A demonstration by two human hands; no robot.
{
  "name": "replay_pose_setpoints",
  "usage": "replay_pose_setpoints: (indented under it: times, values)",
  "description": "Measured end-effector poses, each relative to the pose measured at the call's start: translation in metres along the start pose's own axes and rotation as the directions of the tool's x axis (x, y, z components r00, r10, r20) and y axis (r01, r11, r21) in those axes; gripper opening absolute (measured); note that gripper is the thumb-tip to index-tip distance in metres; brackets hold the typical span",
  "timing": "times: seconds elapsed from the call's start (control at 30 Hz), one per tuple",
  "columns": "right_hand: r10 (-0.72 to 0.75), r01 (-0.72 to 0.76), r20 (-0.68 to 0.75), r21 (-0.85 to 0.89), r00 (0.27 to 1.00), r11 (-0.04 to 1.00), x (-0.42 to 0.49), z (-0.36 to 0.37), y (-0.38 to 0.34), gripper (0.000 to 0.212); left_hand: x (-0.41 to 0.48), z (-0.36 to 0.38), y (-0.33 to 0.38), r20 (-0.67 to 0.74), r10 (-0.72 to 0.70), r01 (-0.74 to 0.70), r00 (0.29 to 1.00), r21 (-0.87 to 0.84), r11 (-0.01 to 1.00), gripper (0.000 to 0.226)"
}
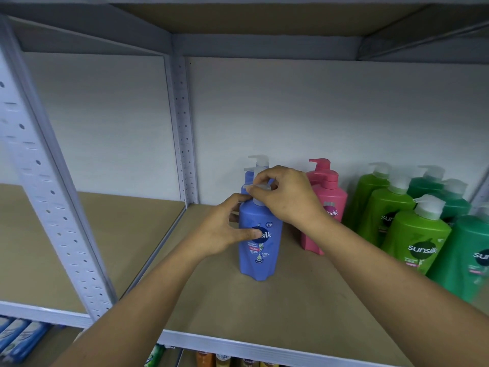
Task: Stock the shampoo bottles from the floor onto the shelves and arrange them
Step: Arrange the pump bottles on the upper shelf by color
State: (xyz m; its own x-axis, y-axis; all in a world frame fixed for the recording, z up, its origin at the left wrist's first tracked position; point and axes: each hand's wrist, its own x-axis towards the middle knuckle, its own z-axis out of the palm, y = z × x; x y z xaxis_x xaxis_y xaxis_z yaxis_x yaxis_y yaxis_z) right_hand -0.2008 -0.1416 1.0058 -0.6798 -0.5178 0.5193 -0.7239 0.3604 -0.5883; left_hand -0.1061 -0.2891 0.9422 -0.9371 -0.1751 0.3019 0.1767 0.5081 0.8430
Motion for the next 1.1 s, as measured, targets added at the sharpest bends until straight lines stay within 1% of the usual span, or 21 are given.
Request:
replay_pose_setpoints:
  times: [0.27,0.43,0.53,0.63,0.67,0.73,0.77,0.83,0.9,1.1]
  values:
    - [0.012,-0.013,-0.028,-0.037,1.000,0.999,-0.002,0.003,-0.005,0.018,-0.001,0.001,-0.001,-0.007,0.005,-0.004,1.000,0.031,0.999,0.066]
    - [0.012,-0.013,-0.021,-0.044,1.000,0.999,-0.006,0.000,-0.009,0.020,0.000,0.001,-0.004,-0.010,0.010,-0.010,1.000,0.033,0.999,0.067]
    - [0.001,-0.001,-0.011,-0.019,1.000,1.000,-0.022,-0.001,-0.005,0.033,-0.004,0.005,-0.006,-0.008,0.027,-0.027,1.000,0.013,1.000,0.069]
    - [-0.007,0.006,0.020,0.057,1.000,0.998,-0.046,0.004,0.011,0.040,-0.012,0.011,-0.016,0.020,0.024,-0.024,1.000,-0.010,1.000,0.076]
    - [0.020,-0.023,0.037,0.091,0.999,0.996,-0.054,0.007,0.019,0.044,-0.015,0.013,-0.022,0.031,0.014,-0.013,0.999,-0.014,1.000,0.076]
    - [0.108,-0.127,0.115,0.166,0.987,0.978,-0.068,0.011,0.032,0.050,-0.021,0.018,-0.035,0.052,-0.015,0.015,0.999,-0.009,1.000,0.075]
    - [0.137,-0.166,0.160,0.183,0.977,0.969,-0.074,0.014,0.039,0.049,-0.023,0.020,-0.041,0.058,-0.034,0.034,0.998,-0.006,0.999,0.076]
    - [0.176,-0.214,0.204,0.183,0.963,0.960,-0.083,0.020,0.050,0.050,-0.027,0.026,-0.052,0.057,-0.058,0.058,0.997,0.002,0.998,0.078]
    - [0.191,-0.236,0.220,0.201,0.957,0.951,-0.088,0.024,0.058,0.049,-0.027,0.029,-0.059,0.040,-0.074,0.074,0.996,-0.002,0.997,0.078]
    - [0.178,-0.227,0.220,0.223,0.959,0.948,-0.086,0.024,0.059,0.052,-0.022,0.029,-0.070,0.003,-0.100,0.100,0.995,-0.006,0.995,0.069]
